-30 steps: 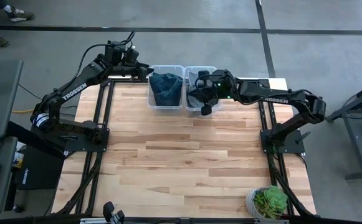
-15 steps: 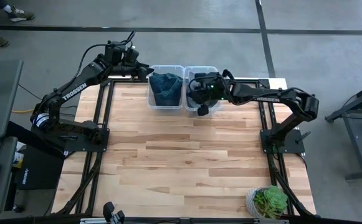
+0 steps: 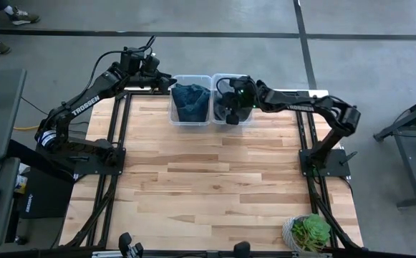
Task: Pick & Place hat
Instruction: Return to Home Position
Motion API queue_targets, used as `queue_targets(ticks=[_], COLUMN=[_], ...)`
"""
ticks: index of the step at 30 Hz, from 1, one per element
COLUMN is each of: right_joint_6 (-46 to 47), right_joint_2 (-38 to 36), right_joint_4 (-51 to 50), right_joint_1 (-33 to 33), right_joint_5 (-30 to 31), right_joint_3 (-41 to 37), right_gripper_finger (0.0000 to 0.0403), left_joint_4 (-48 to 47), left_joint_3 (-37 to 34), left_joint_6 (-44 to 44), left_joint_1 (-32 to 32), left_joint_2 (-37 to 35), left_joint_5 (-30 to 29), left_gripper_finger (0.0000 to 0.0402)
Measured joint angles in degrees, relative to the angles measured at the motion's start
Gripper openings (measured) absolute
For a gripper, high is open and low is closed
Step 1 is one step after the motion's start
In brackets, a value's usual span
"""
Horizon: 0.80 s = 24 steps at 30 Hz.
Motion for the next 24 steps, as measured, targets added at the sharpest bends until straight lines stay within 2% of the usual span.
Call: queue_targets(ticks=[15, 24], right_joint_6=[3.9, 4.2], right_joint_2=[1.4, -0.5], right_joint_4=[-2.8, -3.6], right_joint_1=[-2.4, -2.4], right_joint_5=[-3.2, -2.5], right_joint_3=[0.2, 1.9], right_gripper_finger=[0.0, 0.0], left_joint_4=[0.0, 0.0], left_joint_3=[0.0, 0.0], left_joint_6=[0.0, -0.4], left_joint_1=[0.0, 0.0], left_joint_2=[0.0, 0.0], left_joint_5=[0.0, 0.2], left_gripper_finger=[0.0193, 0.0193])
